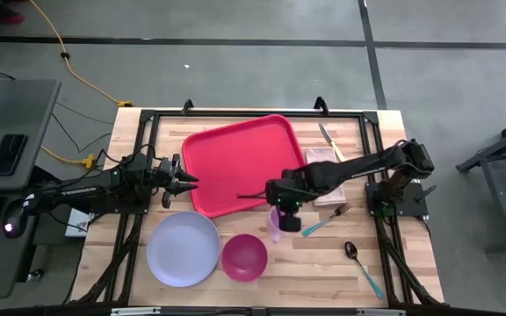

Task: Set up tray
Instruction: Put the light pink mug at the top left of the red tray

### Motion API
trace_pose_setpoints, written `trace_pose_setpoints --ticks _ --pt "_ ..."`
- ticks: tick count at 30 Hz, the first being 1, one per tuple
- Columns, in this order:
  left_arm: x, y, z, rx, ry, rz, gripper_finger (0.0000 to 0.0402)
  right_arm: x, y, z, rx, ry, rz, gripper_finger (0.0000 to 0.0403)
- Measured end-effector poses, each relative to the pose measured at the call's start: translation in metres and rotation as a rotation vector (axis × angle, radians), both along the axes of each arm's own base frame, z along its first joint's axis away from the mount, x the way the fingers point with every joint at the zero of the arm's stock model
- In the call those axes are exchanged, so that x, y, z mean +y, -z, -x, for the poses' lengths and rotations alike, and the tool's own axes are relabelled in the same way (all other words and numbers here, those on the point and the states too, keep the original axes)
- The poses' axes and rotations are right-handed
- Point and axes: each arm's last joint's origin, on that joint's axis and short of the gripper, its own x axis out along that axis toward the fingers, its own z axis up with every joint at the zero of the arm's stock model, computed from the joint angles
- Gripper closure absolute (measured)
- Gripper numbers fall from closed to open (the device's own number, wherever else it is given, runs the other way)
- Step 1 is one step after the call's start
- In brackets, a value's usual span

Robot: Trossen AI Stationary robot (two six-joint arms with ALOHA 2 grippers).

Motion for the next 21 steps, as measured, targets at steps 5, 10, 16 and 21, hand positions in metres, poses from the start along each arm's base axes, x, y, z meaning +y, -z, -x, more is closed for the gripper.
trace_pose_setpoints --ticks 5,10,16,21 --pt "0.0 0.0 0.0 0.0 0.0 0.0 0.0261 -0.011 -0.021 -0.001 -0.004 0.032 0.049 0.0403" --pt "0.0 0.0 0.0 0.0 0.0 0.0 0.0261 -0.019 -0.031 -0.002 -0.02 0.058 0.058 0.0403" --pt "0.0 -0.002 0.0 -0.018 0.0 -0.005 0.0261 -0.027 -0.042 -0.005 -0.061 0.09 0.076 0.0403" --pt "0.0 -0.009 -0.001 -0.091 -0.013 0.025 0.0261 -0.036 -0.047 -0.008 -0.088 0.116 0.07 0.0403"
